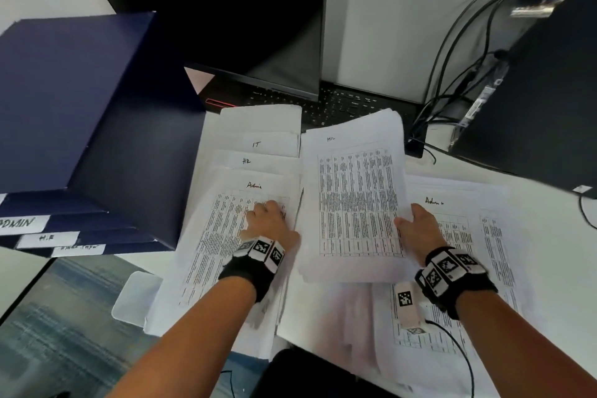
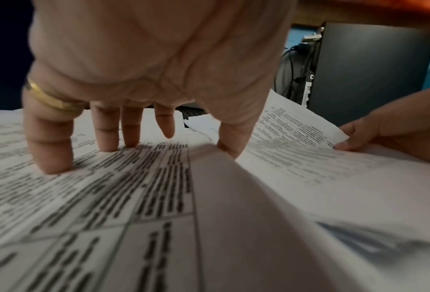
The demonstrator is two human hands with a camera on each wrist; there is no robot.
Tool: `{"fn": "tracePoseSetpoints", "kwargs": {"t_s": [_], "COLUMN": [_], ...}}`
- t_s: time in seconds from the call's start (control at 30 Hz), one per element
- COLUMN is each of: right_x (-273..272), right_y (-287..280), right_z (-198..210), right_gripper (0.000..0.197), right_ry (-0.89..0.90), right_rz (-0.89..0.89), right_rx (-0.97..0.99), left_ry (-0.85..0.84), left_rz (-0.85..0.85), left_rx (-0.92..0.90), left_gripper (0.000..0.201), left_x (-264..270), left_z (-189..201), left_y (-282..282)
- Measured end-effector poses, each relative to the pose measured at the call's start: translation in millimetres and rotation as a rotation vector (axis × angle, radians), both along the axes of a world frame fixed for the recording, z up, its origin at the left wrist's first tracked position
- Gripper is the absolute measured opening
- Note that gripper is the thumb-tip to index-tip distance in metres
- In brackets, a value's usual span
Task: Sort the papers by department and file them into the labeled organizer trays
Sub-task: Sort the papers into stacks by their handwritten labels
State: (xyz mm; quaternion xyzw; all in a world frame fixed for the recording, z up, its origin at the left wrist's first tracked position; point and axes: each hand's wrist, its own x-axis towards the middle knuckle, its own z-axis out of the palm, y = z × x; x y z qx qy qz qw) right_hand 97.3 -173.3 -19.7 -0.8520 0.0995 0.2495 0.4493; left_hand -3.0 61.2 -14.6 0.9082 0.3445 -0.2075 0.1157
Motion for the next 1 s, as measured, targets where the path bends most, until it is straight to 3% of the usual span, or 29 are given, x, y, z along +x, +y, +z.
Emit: {"fn": "tracePoseSetpoints", "kwargs": {"t_s": [0.13, 0.27, 0.47, 0.6, 0.7, 0.83, 0.93, 1.0], "right_x": [3, 8, 6, 3, 0, -12, -29, -42], "right_y": [-7, -11, -10, -4, 11, 45, 75, 95], "right_z": [-6, -23, -17, 4, 12, 14, 16, 19], "right_gripper": [0.058, 0.056, 0.055, 0.030, 0.036, 0.050, 0.035, 0.034], "right_ry": [0.042, 0.051, 0.050, 0.042, 0.051, 0.124, 0.156, 0.183], "right_rz": [-0.057, -0.036, -0.038, -0.025, -0.019, 0.003, 0.039, 0.056], "right_rx": [-0.007, -0.009, -0.009, 0.052, 0.077, 0.097, 0.104, 0.125], "left_ry": [-0.060, -0.155, -0.211, -0.309, -0.387, -0.513, -0.558, -0.566], "left_rz": [-0.011, 0.040, 0.004, 0.113, 0.189, 0.328, 0.388, 0.398], "left_rx": [-0.080, -0.270, -0.310, -0.394, -0.406, -0.561, -0.627, -0.675], "left_gripper": [0.050, 0.042, 0.039, 0.032, 0.030, 0.025, 0.021, 0.020], "left_x": [3, -9, -18, -28, -39, -52, -59, -61], "left_z": [6, 7, 6, 17, 25, 37, 43, 46], "left_y": [15, 31, 39, 46, 58, 79, 88, 87]}}
